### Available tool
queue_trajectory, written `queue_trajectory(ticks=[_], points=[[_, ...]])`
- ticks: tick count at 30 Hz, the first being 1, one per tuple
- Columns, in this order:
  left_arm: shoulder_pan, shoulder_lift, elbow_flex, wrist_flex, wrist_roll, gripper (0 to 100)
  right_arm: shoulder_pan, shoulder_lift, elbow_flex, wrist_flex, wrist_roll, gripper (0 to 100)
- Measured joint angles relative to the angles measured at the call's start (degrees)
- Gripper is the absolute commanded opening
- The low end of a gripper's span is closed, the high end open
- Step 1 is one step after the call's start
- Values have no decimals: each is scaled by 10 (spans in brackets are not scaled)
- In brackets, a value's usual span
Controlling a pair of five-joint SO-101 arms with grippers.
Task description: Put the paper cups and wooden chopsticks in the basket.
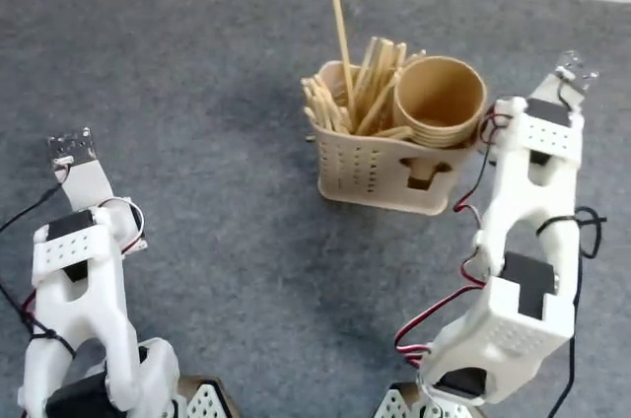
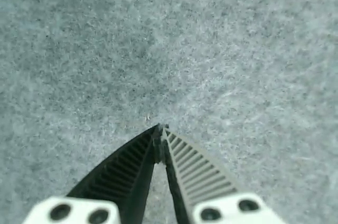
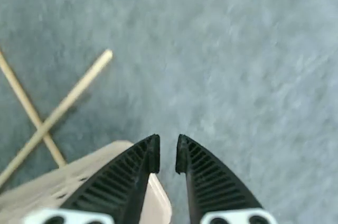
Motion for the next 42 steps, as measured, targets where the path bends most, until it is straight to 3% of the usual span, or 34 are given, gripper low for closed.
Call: queue_trajectory(ticks=[14,27,42], points=[[0,0,0,0,0,7,-47,0,20,25,-4,67],[0,0,0,0,0,7,-170,0,90,33,33,67],[0,0,0,0,0,7,-74,0,90,33,42,67]])
